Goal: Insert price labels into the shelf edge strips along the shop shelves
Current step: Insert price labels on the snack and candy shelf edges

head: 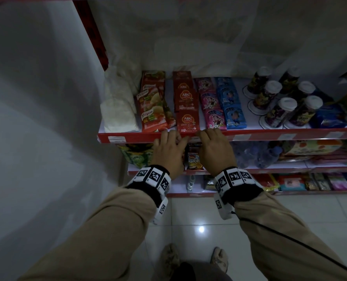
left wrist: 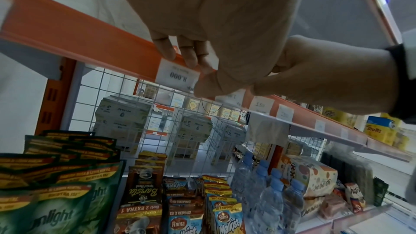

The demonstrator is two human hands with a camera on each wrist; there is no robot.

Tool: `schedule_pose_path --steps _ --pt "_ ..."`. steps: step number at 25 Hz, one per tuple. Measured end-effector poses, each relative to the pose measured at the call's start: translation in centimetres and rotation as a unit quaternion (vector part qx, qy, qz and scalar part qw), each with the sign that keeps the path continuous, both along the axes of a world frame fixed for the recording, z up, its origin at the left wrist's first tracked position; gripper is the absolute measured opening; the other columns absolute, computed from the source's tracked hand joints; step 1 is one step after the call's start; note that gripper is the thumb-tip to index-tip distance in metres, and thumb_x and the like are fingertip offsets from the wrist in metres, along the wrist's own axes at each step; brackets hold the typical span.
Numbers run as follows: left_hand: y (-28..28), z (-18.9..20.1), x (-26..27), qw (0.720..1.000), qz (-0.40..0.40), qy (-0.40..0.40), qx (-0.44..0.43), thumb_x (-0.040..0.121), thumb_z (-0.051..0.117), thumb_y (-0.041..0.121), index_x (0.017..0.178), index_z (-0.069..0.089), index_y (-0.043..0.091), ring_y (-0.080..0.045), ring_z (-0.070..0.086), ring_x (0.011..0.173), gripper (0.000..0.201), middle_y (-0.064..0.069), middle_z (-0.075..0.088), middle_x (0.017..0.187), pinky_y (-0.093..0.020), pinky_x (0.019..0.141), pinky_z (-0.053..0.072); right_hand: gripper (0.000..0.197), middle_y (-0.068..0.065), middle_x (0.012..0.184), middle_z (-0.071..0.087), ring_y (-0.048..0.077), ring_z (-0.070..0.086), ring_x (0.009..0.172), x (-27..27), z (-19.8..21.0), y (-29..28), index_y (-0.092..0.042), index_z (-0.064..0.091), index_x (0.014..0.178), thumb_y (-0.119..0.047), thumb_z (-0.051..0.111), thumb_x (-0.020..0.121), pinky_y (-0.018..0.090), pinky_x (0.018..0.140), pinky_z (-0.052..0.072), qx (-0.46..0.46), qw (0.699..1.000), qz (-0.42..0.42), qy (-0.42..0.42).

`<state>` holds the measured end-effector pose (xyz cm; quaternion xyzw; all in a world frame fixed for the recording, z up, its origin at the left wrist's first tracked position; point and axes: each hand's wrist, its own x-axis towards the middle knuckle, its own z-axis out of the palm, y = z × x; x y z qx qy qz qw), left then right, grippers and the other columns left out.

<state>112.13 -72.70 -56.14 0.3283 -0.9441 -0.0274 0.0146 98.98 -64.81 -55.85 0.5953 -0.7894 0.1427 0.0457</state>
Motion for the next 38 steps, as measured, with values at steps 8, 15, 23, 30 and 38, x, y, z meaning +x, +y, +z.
schedule_pose_path --steps 8,15,23,30,38 --pt "-0.4 0.1 0.1 1.0 -0.012 -0.001 0.009 0.072 0.059 0.024 0.133 0.04 0.028 -0.028 0.034 0.115 0.064 -0.004 0.038 0.122 -0.04 0.087 0.031 0.035 0.018 0.105 0.058 0.035 0.048 0.1 -0.1 0.4 -0.7 -0.004 0.059 0.109 -0.012 0.056 0.076 0.045 0.08 0.043 0.074 0.997 -0.019 -0.008" --pt "-1.1 0.6 0.4 0.998 -0.014 0.05 0.036 0.081 0.056 0.024 0.134 0.044 0.024 -0.024 0.039 0.119 0.054 -0.001 0.045 0.13 -0.04 0.091 0.031 0.016 0.015 0.105 0.058 0.033 0.05 0.098 -0.6 0.9 -1.0 -0.007 0.063 0.099 -0.011 0.057 0.085 0.04 0.079 0.044 0.01 0.996 -0.033 -0.084" --pt "-2.2 0.7 0.0 0.962 0.027 0.21 0.17 0.097 0.044 0.038 0.129 0.051 0.016 -0.022 0.05 0.109 0.039 0.0 0.062 0.108 -0.041 0.093 0.042 0.025 0.009 0.095 0.068 0.021 0.067 0.084 -1.1 1.3 -1.3 -0.01 0.059 0.103 0.0 0.068 0.082 0.032 0.077 0.056 -0.171 0.835 -0.155 -0.499" --pt "-2.1 0.6 -0.4 0.97 0.029 0.2 0.132 0.094 0.052 0.031 0.102 0.059 0.015 -0.028 0.05 0.104 0.019 -0.006 0.06 0.109 -0.041 0.087 0.041 0.022 0.014 0.095 0.07 0.026 0.068 0.083 0.1 0.3 -0.9 -0.008 0.061 0.101 0.0 0.068 0.082 0.042 0.078 0.057 -0.141 0.821 -0.117 -0.541" --pt "-2.0 0.5 0.0 0.972 0.013 0.197 0.127 0.092 0.055 0.032 0.104 0.059 0.014 -0.027 0.047 0.108 0.022 -0.006 0.058 0.112 -0.04 0.088 0.041 0.016 0.01 0.091 0.069 0.025 0.066 0.085 -0.1 -0.1 -0.6 -0.017 0.062 0.094 -0.006 0.067 0.084 0.049 0.078 0.055 -0.127 0.869 -0.036 -0.476"
